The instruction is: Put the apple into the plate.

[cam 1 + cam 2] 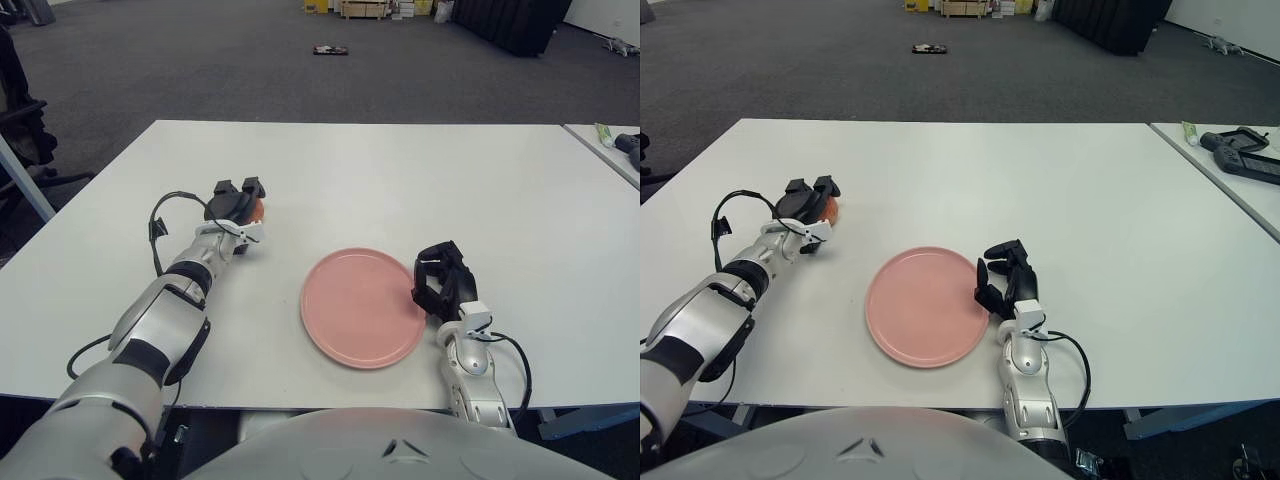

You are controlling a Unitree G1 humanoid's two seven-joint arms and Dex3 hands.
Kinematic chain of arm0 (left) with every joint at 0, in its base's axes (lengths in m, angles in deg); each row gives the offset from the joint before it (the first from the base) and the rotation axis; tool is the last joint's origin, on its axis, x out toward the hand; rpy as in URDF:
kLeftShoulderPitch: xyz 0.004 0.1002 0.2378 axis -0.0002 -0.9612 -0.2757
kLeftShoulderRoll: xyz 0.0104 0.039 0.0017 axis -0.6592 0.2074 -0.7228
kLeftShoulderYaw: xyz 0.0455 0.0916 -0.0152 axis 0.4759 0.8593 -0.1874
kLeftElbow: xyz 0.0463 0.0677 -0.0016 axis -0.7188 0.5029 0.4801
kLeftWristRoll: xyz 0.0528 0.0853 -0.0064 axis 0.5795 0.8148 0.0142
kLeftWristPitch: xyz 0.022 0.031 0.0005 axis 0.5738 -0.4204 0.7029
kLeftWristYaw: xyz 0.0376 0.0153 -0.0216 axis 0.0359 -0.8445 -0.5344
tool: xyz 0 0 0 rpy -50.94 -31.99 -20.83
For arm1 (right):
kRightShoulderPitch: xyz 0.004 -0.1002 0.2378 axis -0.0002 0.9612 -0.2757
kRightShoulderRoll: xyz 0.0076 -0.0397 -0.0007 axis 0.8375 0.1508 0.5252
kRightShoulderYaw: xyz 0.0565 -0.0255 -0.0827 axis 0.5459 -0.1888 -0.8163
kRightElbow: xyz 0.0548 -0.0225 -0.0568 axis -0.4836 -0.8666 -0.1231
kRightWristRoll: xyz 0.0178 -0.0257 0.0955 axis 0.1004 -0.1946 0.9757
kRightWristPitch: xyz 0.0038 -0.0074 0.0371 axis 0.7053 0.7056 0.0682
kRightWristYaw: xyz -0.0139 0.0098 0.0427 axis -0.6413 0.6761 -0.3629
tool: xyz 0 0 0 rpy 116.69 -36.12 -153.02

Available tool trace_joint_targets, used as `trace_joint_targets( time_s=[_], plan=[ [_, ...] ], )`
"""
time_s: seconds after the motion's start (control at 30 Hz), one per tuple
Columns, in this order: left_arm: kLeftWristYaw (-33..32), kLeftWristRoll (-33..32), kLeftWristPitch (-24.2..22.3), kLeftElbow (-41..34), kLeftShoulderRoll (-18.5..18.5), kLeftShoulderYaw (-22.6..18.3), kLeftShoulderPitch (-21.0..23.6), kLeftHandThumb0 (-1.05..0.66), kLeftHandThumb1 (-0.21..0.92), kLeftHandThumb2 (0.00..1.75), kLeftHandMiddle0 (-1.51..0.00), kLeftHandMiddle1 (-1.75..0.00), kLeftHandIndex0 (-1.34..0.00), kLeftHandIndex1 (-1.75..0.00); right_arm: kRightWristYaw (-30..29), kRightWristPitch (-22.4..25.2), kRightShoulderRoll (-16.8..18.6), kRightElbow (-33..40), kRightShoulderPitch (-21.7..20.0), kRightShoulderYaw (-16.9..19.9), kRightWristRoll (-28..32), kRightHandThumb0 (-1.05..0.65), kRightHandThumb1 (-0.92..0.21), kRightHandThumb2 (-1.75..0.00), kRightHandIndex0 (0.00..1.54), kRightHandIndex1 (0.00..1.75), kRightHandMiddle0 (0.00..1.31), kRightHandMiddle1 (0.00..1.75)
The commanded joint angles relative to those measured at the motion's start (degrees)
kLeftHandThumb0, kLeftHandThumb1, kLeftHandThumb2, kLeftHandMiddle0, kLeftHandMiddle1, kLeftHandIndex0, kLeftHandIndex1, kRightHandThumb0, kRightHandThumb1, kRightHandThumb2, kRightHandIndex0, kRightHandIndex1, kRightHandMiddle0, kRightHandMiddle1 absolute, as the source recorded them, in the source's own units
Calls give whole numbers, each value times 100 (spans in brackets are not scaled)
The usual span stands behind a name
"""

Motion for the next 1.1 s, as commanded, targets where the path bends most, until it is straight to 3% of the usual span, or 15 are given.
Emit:
trace_joint_targets(
  time_s=[0.0, 0.27, 0.67, 0.83, 1.07],
  plan=[
    [304, -37, -70, 173, -37, -8, -304, 0, -13, 171, -103, -143, -74, -175, 21, -8, -22, -103, -83, 47, 1, -39, -63, -92, 55, 170, 37, 175],
    [370, -297, 223, -95, -147, -217, -352, 0, -6, 167, -96, -152, -68, -175, 12, -30, -32, -128, -98, 51, -27, -40, -62, -94, 56, 171, 38, 175],
    [427, -438, 241, -107, -127, -361, -306, 0, -4, 166, -95, -154, -66, -175, -38, -60, -6, -118, -111, 72, -44, -40, -61, -96, 59, 171, 39, 175],
    [506, -456, 243, -531, -209, -409, -210, 0, -4, 165, -95, -154, -65, -175, 13, -50, -8, -127, -117, 98, 19, -40, -60, -97, 56, 173, 39, 175],
    [286, -383, 564, -1371, -479, -469, -484, 0, -3, 165, -95, -154, -65, -175, 29, -41, -46, -200, -151, 117, 1, -40, -61, -96, 55, 171, 39, 175]
  ],
)
